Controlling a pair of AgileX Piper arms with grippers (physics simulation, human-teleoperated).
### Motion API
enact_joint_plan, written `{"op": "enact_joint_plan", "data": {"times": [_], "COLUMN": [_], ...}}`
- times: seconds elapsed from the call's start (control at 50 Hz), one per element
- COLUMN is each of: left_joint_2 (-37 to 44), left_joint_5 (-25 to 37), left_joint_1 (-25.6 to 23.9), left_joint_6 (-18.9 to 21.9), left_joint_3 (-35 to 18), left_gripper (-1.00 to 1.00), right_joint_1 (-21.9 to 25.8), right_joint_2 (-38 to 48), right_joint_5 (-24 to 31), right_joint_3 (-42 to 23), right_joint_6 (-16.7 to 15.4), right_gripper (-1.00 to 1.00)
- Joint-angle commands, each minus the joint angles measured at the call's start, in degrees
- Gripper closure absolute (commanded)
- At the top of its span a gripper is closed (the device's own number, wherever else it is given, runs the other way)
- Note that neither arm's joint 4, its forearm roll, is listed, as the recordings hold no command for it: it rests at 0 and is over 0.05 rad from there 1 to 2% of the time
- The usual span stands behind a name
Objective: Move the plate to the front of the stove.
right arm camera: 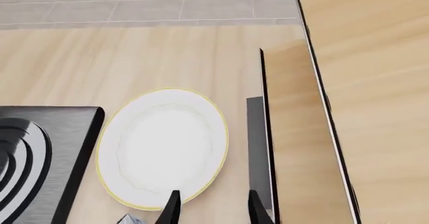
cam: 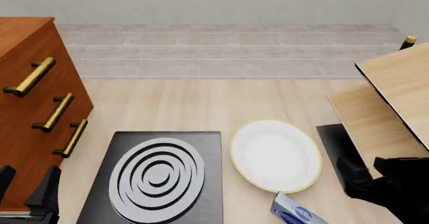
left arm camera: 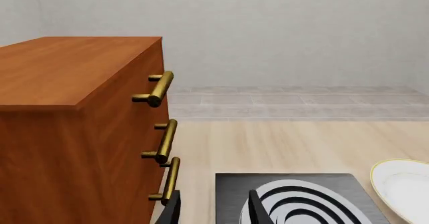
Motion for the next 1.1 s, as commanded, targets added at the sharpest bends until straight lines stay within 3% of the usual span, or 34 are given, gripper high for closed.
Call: {"op": "enact_joint_plan", "data": {"times": [0.02,0.34,0.6,0.74,1.0,1.1], "left_joint_2": [0.0,0.0,0.0,0.0,0.0,0.0], "left_joint_5": [0.0,0.0,0.0,0.0,0.0,0.0], "left_joint_1": [0.0,0.0,0.0,0.0,0.0,0.0], "left_joint_6": [0.0,0.0,0.0,0.0,0.0,0.0], "left_joint_3": [0.0,0.0,0.0,0.0,0.0,0.0], "left_gripper": [-1.00,-1.00,-1.00,-1.00,-1.00,-1.00], "right_joint_1": [2.1,4.8,5.5,7.2,7.5,7.3], "right_joint_2": [0.8,4.2,11.3,16.6,25.2,25.8], "right_joint_5": [2.2,1.5,-3.7,-7.7,-13.9,-14.5], "right_joint_3": [0.8,1.5,1.1,1.8,2.9,2.7], "right_joint_6": [2.5,7.2,13.0,18.2,22.5,22.6], "right_gripper": [-1.00,-1.00,-1.00,-1.00,-1.00,-1.00]}}
